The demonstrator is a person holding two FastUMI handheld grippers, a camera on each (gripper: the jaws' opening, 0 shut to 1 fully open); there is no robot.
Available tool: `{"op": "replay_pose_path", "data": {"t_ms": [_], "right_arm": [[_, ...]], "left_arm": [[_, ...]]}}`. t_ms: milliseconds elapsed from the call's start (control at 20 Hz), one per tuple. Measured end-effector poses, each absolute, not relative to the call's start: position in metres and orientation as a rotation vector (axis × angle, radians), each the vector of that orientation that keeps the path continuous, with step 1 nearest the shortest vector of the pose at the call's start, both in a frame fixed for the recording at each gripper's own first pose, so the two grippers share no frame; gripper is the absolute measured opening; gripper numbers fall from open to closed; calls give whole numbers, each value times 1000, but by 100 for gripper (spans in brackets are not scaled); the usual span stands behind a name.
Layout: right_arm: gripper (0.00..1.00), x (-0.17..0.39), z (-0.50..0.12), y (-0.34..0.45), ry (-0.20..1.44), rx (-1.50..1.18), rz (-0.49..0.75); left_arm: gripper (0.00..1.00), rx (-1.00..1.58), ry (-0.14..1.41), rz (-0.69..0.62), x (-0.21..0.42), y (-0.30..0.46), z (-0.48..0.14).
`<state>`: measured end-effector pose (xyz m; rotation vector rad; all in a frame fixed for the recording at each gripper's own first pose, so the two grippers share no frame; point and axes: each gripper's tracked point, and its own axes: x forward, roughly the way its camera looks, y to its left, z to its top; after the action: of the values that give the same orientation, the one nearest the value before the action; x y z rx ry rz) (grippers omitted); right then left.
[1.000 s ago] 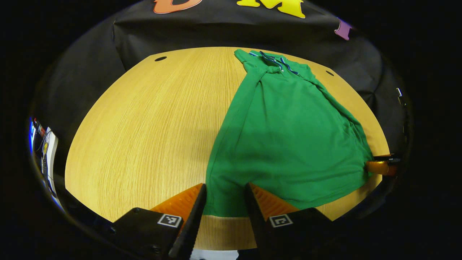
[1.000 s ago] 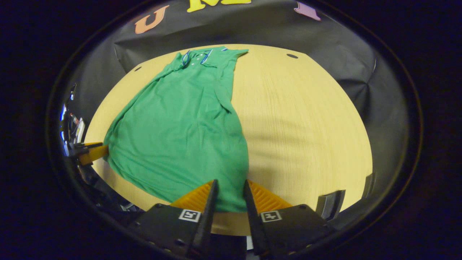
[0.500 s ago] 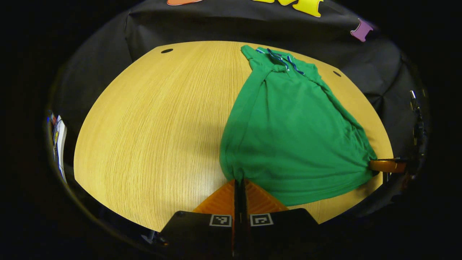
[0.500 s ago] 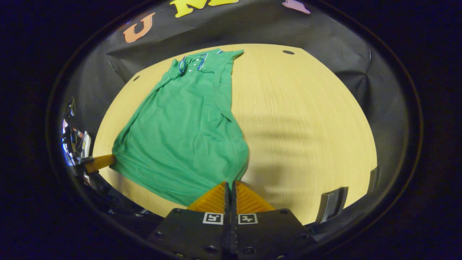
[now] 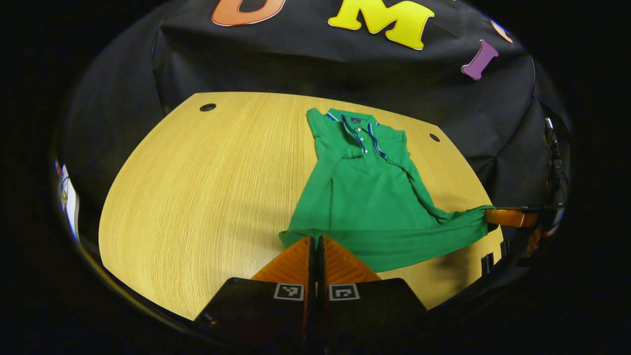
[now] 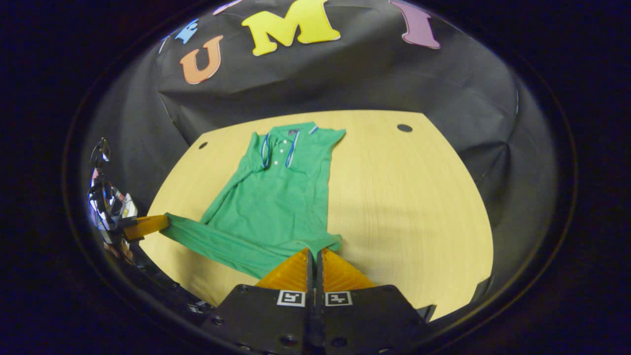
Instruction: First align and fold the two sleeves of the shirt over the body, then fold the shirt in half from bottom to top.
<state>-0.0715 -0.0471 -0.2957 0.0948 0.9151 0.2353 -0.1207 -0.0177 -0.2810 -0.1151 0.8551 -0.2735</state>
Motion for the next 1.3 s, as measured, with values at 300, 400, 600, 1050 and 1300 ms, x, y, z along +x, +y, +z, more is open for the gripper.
{"op": "replay_pose_path", "data": {"t_ms": [300, 400, 600, 1050, 1300], "right_arm": [[0, 11, -259, -47, 830, 89, 243], [0, 43, -249, -44, 805, 84, 240], [0, 107, -230, -35, 757, 68, 253], [0, 254, -241, -15, 702, 19, 265], [0, 299, -267, -15, 720, 23, 244]], "left_arm": [[6, -183, 718, -269, -24, -35, -231], [6, -200, 686, -269, 9, -39, -218], [5, -188, 638, -284, 65, -43, -201], [6, -158, 588, -239, 193, -49, -220], [6, -114, 620, -223, 222, -50, -259]]}}
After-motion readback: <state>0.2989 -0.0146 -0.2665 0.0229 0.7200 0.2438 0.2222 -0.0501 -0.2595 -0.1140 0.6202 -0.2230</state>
